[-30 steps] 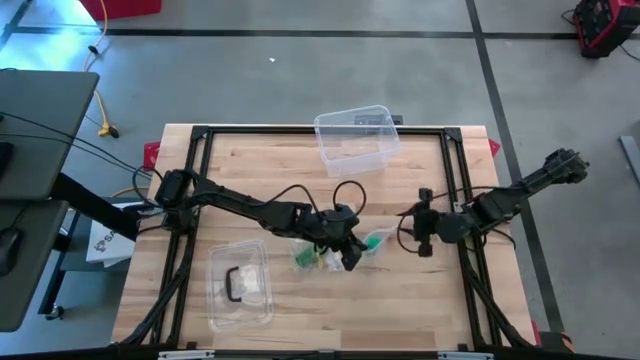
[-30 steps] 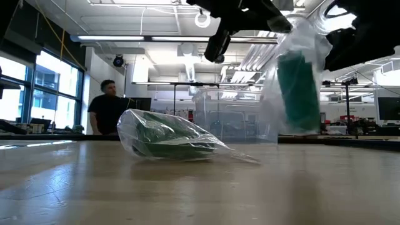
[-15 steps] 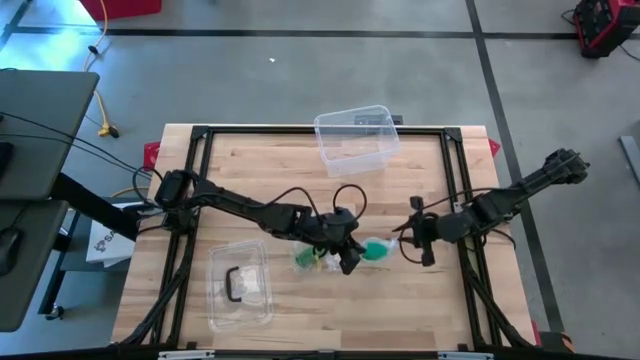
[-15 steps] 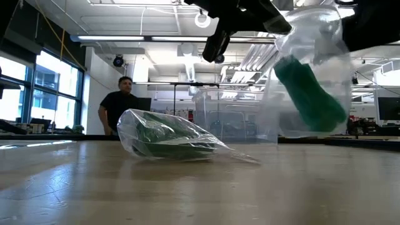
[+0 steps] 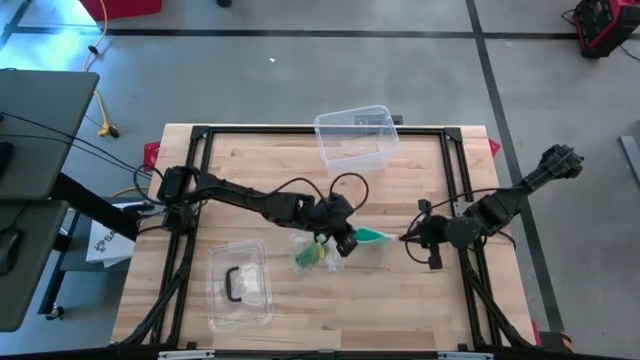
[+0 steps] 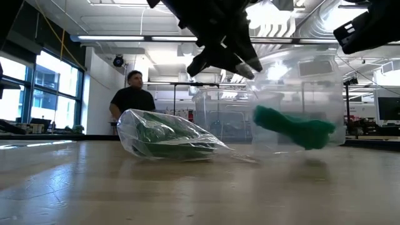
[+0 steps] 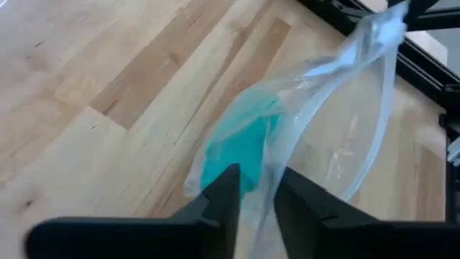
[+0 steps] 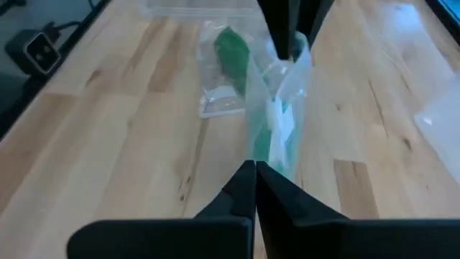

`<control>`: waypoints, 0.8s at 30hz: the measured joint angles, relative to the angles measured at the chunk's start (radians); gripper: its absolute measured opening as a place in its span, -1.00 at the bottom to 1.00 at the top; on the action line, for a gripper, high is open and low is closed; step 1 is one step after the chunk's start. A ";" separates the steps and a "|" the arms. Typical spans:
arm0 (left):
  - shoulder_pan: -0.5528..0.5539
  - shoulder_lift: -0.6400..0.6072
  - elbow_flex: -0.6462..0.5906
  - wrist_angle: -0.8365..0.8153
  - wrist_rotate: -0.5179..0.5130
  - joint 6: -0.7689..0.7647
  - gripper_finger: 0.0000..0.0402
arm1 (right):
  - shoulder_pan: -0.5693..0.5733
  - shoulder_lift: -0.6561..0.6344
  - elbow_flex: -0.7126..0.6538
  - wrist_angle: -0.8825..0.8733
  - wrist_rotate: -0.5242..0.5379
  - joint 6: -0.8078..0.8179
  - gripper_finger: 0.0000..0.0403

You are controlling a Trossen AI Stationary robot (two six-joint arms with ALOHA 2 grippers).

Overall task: Roll bandage
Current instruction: Close the transparent zip bag

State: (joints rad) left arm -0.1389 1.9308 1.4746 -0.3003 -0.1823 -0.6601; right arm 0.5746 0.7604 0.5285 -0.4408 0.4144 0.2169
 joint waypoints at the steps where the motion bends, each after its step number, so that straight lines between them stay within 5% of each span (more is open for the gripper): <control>1: 0.007 0.000 0.000 0.005 0.016 0.010 -0.58 | 0.004 -0.003 0.000 -0.007 0.013 0.014 -1.00; 6: 0.024 -0.005 0.000 0.014 0.067 0.022 -0.27 | 0.010 -0.004 0.000 -0.056 0.043 0.065 -0.99; 10: 0.016 -0.004 0.000 0.005 0.076 0.018 -0.22 | 0.010 -0.003 0.000 -0.136 0.037 0.097 -0.92; 15: 0.005 -0.005 0.000 0.006 0.068 0.018 -0.29 | 0.010 -0.002 0.000 -0.129 0.010 0.090 -0.48; 20: 0.008 -0.004 0.000 0.005 0.041 -0.011 -0.36 | 0.027 0.026 0.000 -0.018 -0.180 -0.017 -0.10; 24: 0.015 -0.005 0.000 0.006 0.036 -0.036 -0.42 | 0.099 0.103 0.000 -0.011 -0.010 -0.015 -0.07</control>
State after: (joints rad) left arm -0.1238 1.9263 1.4746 -0.2942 -0.1462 -0.6963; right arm 0.6735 0.8638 0.5282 -0.4516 0.4039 0.2023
